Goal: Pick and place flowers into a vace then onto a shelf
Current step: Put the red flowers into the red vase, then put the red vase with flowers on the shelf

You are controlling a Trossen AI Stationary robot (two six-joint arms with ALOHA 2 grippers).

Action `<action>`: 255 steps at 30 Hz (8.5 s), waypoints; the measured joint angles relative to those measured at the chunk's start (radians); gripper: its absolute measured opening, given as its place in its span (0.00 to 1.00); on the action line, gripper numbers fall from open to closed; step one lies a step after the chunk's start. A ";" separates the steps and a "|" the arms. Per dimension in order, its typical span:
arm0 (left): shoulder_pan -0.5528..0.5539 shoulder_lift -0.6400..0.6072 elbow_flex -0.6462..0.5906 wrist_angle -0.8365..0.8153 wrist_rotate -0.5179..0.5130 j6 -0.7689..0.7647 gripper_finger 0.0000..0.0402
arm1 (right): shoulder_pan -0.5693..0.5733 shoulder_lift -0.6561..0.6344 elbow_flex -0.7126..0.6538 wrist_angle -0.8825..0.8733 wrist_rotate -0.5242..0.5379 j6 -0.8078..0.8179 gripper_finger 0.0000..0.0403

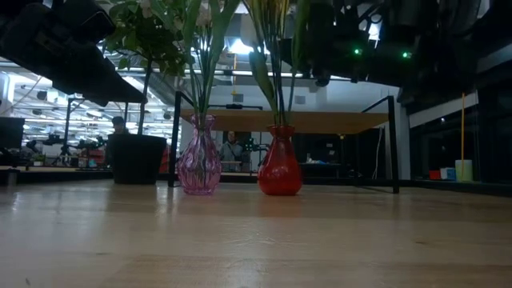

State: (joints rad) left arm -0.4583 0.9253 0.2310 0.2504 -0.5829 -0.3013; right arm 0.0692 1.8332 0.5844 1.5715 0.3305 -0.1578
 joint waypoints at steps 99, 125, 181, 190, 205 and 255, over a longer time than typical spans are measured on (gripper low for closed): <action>0.000 0.000 -0.001 0.056 0.000 0.039 0.01 | 0.051 -0.586 -0.020 -1.002 0.169 0.018 0.31; 0.002 0.000 -0.001 0.179 -0.044 0.132 0.01 | 0.218 -0.795 -0.291 -1.000 0.112 0.154 0.09; 0.002 0.000 0.000 0.203 -0.127 0.147 0.01 | 0.003 0.110 -0.046 -0.345 0.027 0.224 0.75; 0.002 0.000 0.000 0.203 -0.131 0.147 0.01 | 0.003 0.110 -0.047 -0.342 0.027 0.203 0.64; 0.002 0.000 0.000 0.203 -0.131 0.147 0.01 | 0.003 0.101 -0.049 -0.344 0.068 0.229 0.34; 0.002 0.000 0.000 0.241 -0.130 0.140 0.01 | 0.004 -0.514 -0.305 -0.487 0.176 0.172 0.34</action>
State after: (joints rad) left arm -0.4564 0.9257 0.2306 0.4911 -0.7132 -0.1616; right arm 0.0731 1.3195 0.2798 1.0845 0.5068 0.0141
